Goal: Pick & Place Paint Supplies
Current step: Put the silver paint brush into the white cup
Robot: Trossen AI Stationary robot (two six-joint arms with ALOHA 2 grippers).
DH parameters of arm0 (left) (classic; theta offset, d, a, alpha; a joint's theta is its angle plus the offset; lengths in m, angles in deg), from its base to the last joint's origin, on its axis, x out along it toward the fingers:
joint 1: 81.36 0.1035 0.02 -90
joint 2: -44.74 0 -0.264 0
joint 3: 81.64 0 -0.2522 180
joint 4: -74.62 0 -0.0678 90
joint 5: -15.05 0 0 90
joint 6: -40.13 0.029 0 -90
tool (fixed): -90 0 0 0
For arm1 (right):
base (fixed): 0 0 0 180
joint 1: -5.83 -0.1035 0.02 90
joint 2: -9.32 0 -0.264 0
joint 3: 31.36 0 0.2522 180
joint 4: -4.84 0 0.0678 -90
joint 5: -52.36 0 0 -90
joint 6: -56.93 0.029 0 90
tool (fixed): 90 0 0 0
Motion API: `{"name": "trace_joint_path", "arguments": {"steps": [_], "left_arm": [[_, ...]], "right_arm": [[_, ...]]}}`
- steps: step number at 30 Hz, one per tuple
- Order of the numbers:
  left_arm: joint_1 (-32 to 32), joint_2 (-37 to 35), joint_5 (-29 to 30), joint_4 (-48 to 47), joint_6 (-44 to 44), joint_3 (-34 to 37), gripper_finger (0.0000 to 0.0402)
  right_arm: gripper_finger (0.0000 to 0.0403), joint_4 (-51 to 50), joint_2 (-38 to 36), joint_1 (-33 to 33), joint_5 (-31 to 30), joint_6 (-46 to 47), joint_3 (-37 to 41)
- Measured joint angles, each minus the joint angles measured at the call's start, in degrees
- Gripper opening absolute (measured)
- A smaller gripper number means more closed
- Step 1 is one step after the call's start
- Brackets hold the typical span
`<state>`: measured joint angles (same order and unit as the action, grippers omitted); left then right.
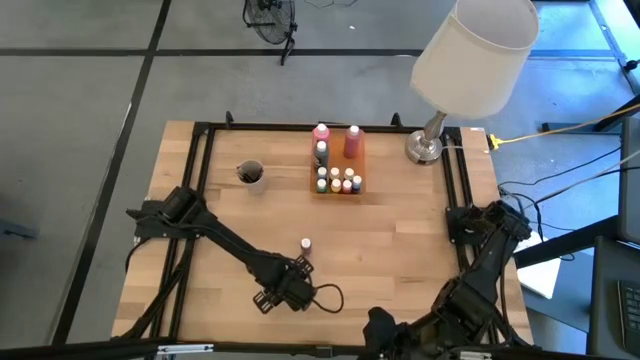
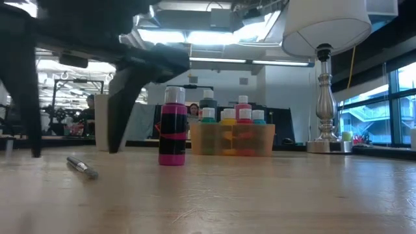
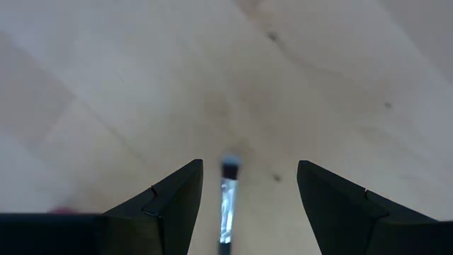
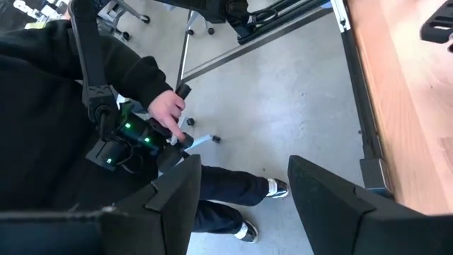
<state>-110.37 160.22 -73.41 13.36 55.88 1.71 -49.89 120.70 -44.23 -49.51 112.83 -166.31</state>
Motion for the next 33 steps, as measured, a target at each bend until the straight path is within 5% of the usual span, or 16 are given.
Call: {"name": "trace_joint_path", "arguments": {"steps": [33], "left_arm": [[1.11,4.28,2.40,1.40,-0.04,-0.15,0.0225]], "right_arm": [[0.0218,-0.37,-0.01,0.63,1.41,-1.25,0.02]]}}
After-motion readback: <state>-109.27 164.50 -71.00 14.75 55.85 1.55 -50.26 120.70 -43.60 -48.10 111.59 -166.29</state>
